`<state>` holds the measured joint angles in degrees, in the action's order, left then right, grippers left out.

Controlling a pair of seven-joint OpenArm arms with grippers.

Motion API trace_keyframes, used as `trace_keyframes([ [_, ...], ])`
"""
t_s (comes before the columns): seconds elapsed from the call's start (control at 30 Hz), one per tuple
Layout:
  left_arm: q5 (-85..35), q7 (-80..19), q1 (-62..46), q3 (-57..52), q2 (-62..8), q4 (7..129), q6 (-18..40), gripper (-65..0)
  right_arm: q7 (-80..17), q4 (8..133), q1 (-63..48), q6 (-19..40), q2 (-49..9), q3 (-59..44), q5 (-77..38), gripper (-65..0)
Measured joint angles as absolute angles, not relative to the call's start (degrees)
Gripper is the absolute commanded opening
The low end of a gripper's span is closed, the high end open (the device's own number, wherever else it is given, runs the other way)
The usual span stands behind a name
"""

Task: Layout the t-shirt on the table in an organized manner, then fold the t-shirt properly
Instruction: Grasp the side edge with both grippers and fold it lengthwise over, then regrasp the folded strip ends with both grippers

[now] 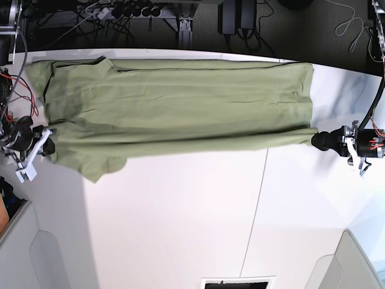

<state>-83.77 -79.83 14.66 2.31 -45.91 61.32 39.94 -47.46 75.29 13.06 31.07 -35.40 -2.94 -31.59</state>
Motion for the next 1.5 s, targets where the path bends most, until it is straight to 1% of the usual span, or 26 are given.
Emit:
trace_keyframes([
  [0.13,-83.5,-80.4,9.0,2.5,-47.8,67.5,39.9,-65.0,-47.6,81.0,7.0,31.5,-36.5,-5.1,-32.0,-65.0],
  [0.27,-83.9,-80.0,5.7,2.5,-47.9,71.7,39.9,-65.0,-47.4,84.0,2.2,31.5,-36.8,-11.3,-32.2,-65.0],
  [0.4,-84.0,-80.1,2.9,2.6,-47.9,71.9,39.9,-65.0,-47.5,85.4,-2.4,31.5,-36.9,-15.6,-32.8,-65.0],
  [0.57,-84.0,-80.1,1.9,2.6,-47.7,71.9,39.9,-65.0,-47.9,85.6,-5.5,31.5,-36.8,-16.4,-34.7,-65.0],
  [0.6,-84.0,-80.1,1.8,2.6,-47.6,71.9,39.9,-62.8,-47.9,85.6,-5.9,31.5,-36.8,-16.4,-34.7,-65.0],
  [0.63,-84.1,-80.2,1.5,2.5,-47.6,71.9,39.9,-59.5,-47.8,85.6,-6.4,31.5,-36.8,-16.4,-34.7,-59.2],
  [0.67,-84.0,-80.2,1.2,2.6,-47.4,71.9,39.9,-55.1,-47.9,85.6,-7.0,31.5,-36.8,-16.4,-34.5,-49.2],
  [0.7,-83.9,-80.2,0.9,2.6,-47.2,71.9,39.9,-50.8,-48.1,85.6,-7.7,31.4,-36.8,-16.4,-34.5,-40.7],
  [0.73,-83.7,-80.3,0.8,2.6,-46.9,71.9,39.9,-46.9,-48.3,85.6,-8.1,31.4,-36.8,-16.4,-34.5,-35.1],
  [0.77,-83.6,-80.3,0.8,2.6,-46.4,71.9,39.9,-43.9,-48.3,85.6,-8.4,31.3,-36.8,-16.4,-34.4,-32.8],
  [0.8,-83.6,-80.3,0.8,2.6,-46.0,71.9,39.9,-41.9,-48.3,85.6,-8.6,31.3,-36.8,-16.4,-34.6,-32.9],
  [0.83,-83.6,-80.3,0.8,2.6,-45.6,71.9,39.9,-41.3,-48.3,85.6,-8.6,31.3,-36.8,-16.8,-34.8,-32.9],
  [1.0,-83.6,-79.3,0.8,2.5,-45.1,71.9,39.9,-41.3,-48.1,88.6,-8.5,31.3,-35.7,-22.9,-38.8,-32.9],
  [1.07,-83.6,-79.3,0.8,2.5,-45.1,71.9,39.9,-41.3,-45.3,90.2,-8.3,31.3,-34.4,-25.3,-38.9,-32.9],
  [1.13,-83.6,-78.1,0.8,2.6,-45.1,71.9,39.9,-41.3,-44.6,90.5,-6.9,31.3,-33.4,-25.5,-39.0,-32.9],
  [1.27,-83.6,-78.0,0.8,2.6,-45.1,71.9,39.9,-41.3,-44.4,88.5,-3.1,31.4,-30.7,-22.0,-37.0,-32.9],
  [1.43,-83.6,-78.0,0.8,2.6,-45.1,71.8,39.9,-41.3,-42.0,81.6,2.2,31.5,-27.2,-12.4,-28.4,-32.9],
  [1.5,-83.6,-78.0,0.8,2.6,-45.1,71.8,39.9,-41.3,-41.0,78.7,4.3,31.3,-26.5,-9.0,-26.8,-32.9],
])
